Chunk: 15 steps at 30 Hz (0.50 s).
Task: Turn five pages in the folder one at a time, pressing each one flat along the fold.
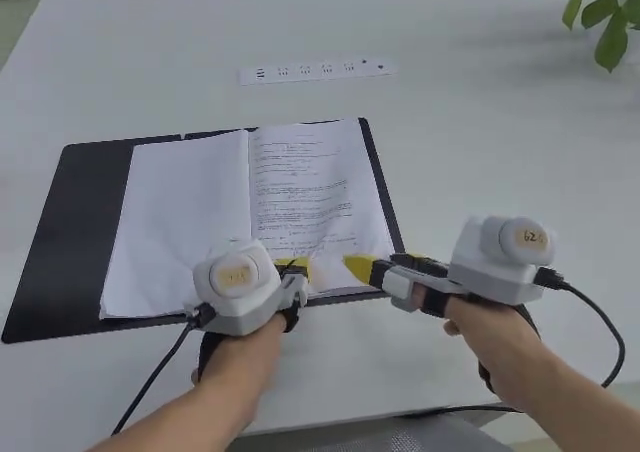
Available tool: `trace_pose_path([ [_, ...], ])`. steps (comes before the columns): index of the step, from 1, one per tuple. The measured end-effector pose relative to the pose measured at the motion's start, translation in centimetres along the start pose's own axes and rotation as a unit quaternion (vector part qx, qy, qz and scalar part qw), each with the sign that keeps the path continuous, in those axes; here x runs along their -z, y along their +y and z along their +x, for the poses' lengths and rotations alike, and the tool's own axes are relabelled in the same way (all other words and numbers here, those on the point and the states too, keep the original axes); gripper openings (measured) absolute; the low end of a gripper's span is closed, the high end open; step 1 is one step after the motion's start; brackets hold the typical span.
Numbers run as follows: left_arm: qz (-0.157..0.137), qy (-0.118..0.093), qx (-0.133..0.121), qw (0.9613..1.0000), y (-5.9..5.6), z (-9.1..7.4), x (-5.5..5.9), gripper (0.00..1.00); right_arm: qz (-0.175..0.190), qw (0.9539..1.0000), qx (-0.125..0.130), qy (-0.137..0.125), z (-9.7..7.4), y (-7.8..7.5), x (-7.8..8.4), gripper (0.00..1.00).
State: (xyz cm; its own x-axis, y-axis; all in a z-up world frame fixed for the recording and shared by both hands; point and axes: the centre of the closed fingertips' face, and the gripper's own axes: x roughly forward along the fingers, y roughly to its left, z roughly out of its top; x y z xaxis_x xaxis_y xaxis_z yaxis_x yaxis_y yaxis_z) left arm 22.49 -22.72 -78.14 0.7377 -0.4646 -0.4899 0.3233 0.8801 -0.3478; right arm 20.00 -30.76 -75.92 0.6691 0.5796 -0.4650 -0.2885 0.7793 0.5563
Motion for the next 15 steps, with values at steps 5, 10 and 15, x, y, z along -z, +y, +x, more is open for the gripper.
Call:
trace_pose_path([
  [5, 0.001, 0.001, 0.000, 1.0000, 0.00, 0.00, 0.01, 0.00, 0.024, 0.9997, 0.005, -0.002, -0.13, -0.51, 0.01, 0.42],
  [10, -0.003, 0.000, 0.001, 1.0000, 0.05, 0.01, 0.02, 0.00, 0.026, 0.9996, 0.001, 0.007, -0.26, -0.03, 0.29, 0.45],
  [15, -0.018, 0.000, 0.005, 0.9998, 0.10, 0.01, 0.01, 0.00, 0.025, 0.9996, 0.006, 0.010, -0.43, 0.13, 0.64, 0.44],
])
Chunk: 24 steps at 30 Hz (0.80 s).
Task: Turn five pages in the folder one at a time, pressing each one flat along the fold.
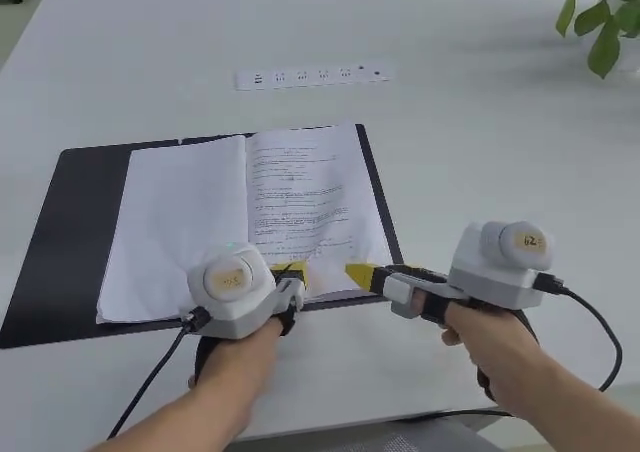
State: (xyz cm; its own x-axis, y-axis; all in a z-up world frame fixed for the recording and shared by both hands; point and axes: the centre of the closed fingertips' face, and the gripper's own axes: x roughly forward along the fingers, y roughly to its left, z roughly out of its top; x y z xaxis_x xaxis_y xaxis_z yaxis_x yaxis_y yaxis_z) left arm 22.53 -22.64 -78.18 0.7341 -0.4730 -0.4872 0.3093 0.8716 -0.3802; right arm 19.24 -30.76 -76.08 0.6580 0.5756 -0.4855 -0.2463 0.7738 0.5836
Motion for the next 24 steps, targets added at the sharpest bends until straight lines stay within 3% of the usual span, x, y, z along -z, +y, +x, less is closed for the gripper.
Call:
trace_pose_path([
  [5, -0.002, 0.000, 0.002, 1.0000, 0.00, -0.01, 0.00, 0.00, -0.019, 0.9996, 0.023, 0.001, -0.04, -0.18, 0.34, 0.43],
  [8, -0.010, 0.000, 0.005, 0.9999, 0.01, -0.01, -0.01, 0.00, -0.010, 0.9996, 0.028, -0.001, 0.04, -0.18, 0.27, 0.43],
  [14, -0.077, 0.000, 0.018, 0.9969, 0.29, -0.01, 0.04, 0.00, -0.007, 0.9993, 0.037, -0.005, 0.04, -0.34, 0.27, 0.42],
  [24, -0.110, 0.003, 0.028, 0.9935, 0.35, 0.07, 0.03, 0.00, -0.013, 0.9986, 0.051, -0.008, -0.12, -0.15, 0.62, 0.44],
])
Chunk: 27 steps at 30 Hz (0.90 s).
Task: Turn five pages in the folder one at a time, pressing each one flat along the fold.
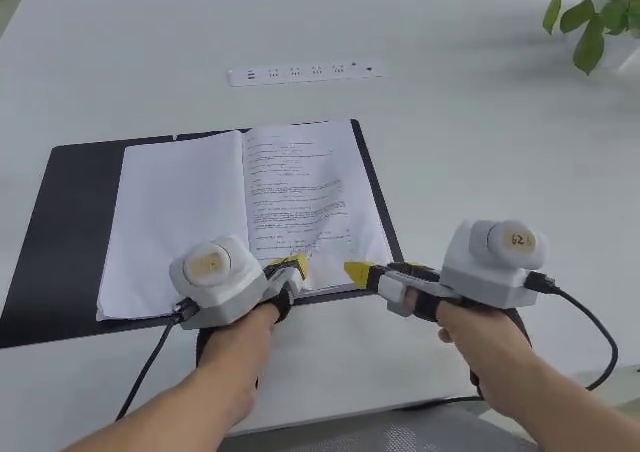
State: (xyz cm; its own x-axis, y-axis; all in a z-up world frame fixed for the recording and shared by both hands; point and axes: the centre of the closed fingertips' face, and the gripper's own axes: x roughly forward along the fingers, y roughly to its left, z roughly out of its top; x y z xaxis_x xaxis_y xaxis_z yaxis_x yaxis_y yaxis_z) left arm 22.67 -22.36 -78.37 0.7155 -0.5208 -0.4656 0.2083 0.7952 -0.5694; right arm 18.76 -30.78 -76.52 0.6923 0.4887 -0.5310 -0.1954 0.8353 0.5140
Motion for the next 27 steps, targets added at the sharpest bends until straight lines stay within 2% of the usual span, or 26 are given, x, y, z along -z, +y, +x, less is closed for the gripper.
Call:
trace_pose_path([
  [5, 0.002, 0.000, 0.001, 1.0000, 0.0, 0.0, 0.0, 0.00, -0.001, 1.0000, 0.005, 0.002, 0.0, 0.0, 0.0, 0.44],
  [7, 0.001, 0.000, 0.002, 1.0000, 0.0, 0.0, 0.0, 0.00, -0.006, 0.9999, 0.009, 0.005, 0.0, -0.3, 0.1, 0.41],
  [8, -0.005, 0.000, 0.003, 1.0000, 0.0, 0.0, 0.0, 0.00, 0.004, 0.9999, 0.013, 0.003, 0.0, -0.6, 0.0, 0.39],
  [10, -0.005, 0.000, 0.004, 1.0000, 0.0, 0.0, 0.0, 0.00, 0.023, 0.9997, 0.010, 0.000, 0.0, -0.8, -0.1, 0.38],
  [13, -0.008, 0.001, 0.006, 0.9999, 0.0, 0.0, 0.0, 0.00, 0.015, 0.9998, 0.012, 0.004, 0.0, -0.8, 0.0, 0.36],
  [17, -0.014, 0.000, 0.009, 0.9999, 0.1, 0.0, 0.0, 0.00, 0.030, 0.9995, -0.001, 0.010, 0.2, -0.5, -0.2, 0.34],
  [20, -0.013, 0.001, 0.008, 0.9999, 0.1, 0.0, 0.0, 0.00, 0.017, 0.9997, 0.002, 0.019, 0.6, -0.5, -0.1, 0.29],
  [25, -0.012, 0.002, 0.008, 0.9999, 0.0, -0.1, 0.0, 0.00, 0.038, 0.9989, 0.017, 0.020, 0.7, -1.3, 0.0, 0.15],
  [27, -0.009, 0.003, 0.007, 0.9999, 0.0, -0.1, 0.0, 0.00, 0.068, 0.9973, 0.025, 0.014, 0.7, -1.7, 0.1, 0.10],
])
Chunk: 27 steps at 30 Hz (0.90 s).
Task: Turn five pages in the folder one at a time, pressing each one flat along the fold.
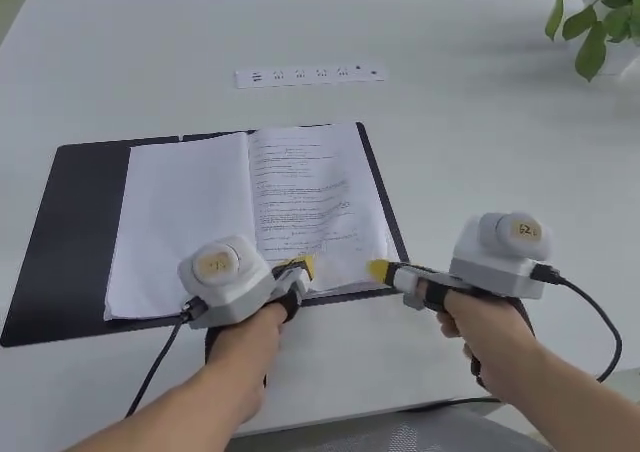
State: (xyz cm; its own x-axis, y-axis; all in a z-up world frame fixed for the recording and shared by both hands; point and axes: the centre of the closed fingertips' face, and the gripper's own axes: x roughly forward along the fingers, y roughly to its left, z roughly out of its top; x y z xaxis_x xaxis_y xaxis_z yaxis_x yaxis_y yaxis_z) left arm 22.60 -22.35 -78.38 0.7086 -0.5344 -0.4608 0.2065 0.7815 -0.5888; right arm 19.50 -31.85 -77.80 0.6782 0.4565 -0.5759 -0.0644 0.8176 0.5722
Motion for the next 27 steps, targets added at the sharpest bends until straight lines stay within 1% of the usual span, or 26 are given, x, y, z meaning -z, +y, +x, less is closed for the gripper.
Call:
trace_pose_path([
  [2, 0.005, 0.001, 0.000, 1.0000, 0.0, 0.0, 0.0, 0.00, 0.027, 0.9996, -0.001, -0.011, -0.1, -0.2, -0.2, 0.07],
  [3, 0.009, 0.001, -0.001, 1.0000, 0.0, 0.0, 0.0, 0.00, 0.057, 0.9982, -0.007, -0.016, -0.3, -0.1, -0.3, 0.08],
  [5, 0.011, 0.002, -0.001, 0.9999, -0.1, 0.0, 0.0, 0.00, 0.090, 0.9954, -0.016, -0.028, -0.4, -0.2, -0.5, 0.07],
  [6, 0.012, 0.002, -0.001, 0.9999, -0.1, 0.0, 0.0, 0.00, 0.112, 0.9929, -0.021, -0.034, -0.5, -0.2, -0.6, 0.07],
  [7, 0.013, 0.003, -0.001, 0.9999, -0.1, 0.0, 0.0, 0.00, 0.123, 0.9916, -0.022, -0.033, -0.7, -0.2, -0.5, 0.05],
  [9, 0.021, 0.006, -0.002, 0.9998, -0.2, 0.0, 0.0, 0.00, 0.124, 0.9915, -0.021, -0.035, -0.8, -0.5, -0.3, 0.02],
  [10, 0.025, 0.008, -0.002, 0.9997, -0.3, 0.0, 0.0, 0.00, 0.131, 0.9903, -0.024, -0.038, -0.9, -0.3, -0.4, 0.02],
  [12, 0.031, 0.012, -0.003, 0.9994, -0.4, 0.0, 0.0, 0.00, 0.135, 0.9895, -0.027, -0.042, -1.1, 0.0, -0.6, 0.01],
  [13, 0.033, 0.013, -0.005, 0.9994, -0.3, 0.0, -0.1, 0.00, 0.134, 0.9895, -0.024, -0.048, -1.2, 0.0, -0.9, 0.00],
  [14, 0.041, 0.016, -0.008, 0.9990, -0.3, 0.0, -0.1, 0.00, 0.135, 0.9891, -0.031, -0.050, -1.4, 0.3, -1.1, 0.00],
  [17, 0.056, 0.016, -0.016, 0.9982, -0.1, -0.4, -0.4, 0.00, 0.127, 0.9896, -0.037, -0.056, -1.8, 1.0, -1.7, 0.00],
  [18, 0.065, 0.015, -0.019, 0.9976, 0.1, -0.7, -0.6, 0.00, 0.127, 0.9890, -0.046, -0.060, -2.0, 1.6, -2.0, 0.00],
  [20, 0.074, 0.012, -0.018, 0.9970, 0.1, -1.3, -1.0, 0.00, 0.121, 0.9891, -0.051, -0.067, -2.2, 2.2, -2.6, 0.00],
  [22, 0.084, 0.008, -0.017, 0.9963, 0.2, -1.7, -1.4, 0.04, 0.120, 0.9876, -0.066, -0.076, -2.5, 3.1, -3.1, 0.00],
  [24, 0.104, 0.008, -0.013, 0.9944, 0.2, -2.5, -1.9, 0.06, 0.108, 0.9883, -0.074, -0.079, -2.6, 4.2, -3.6, 0.00],
  [25, 0.110, 0.006, -0.014, 0.9938, 0.3, -2.9, -2.1, 0.06, 0.103, 0.9874, -0.086, -0.084, -2.7, 5.1, -4.0, 0.00],
  [26, 0.111, 0.005, -0.013, 0.9937, 0.4, -3.2, -2.4, 0.08, 0.101, 0.9872, -0.090, -0.085, -2.7, 5.6, -4.1, 0.00],
  [27, 0.117, -0.001, -0.008, 0.9931, 0.4, -3.7, -2.8, 0.09, 0.096, 0.9862, -0.101, -0.089, -2.8, 6.6, -4.5, 0.00],
])
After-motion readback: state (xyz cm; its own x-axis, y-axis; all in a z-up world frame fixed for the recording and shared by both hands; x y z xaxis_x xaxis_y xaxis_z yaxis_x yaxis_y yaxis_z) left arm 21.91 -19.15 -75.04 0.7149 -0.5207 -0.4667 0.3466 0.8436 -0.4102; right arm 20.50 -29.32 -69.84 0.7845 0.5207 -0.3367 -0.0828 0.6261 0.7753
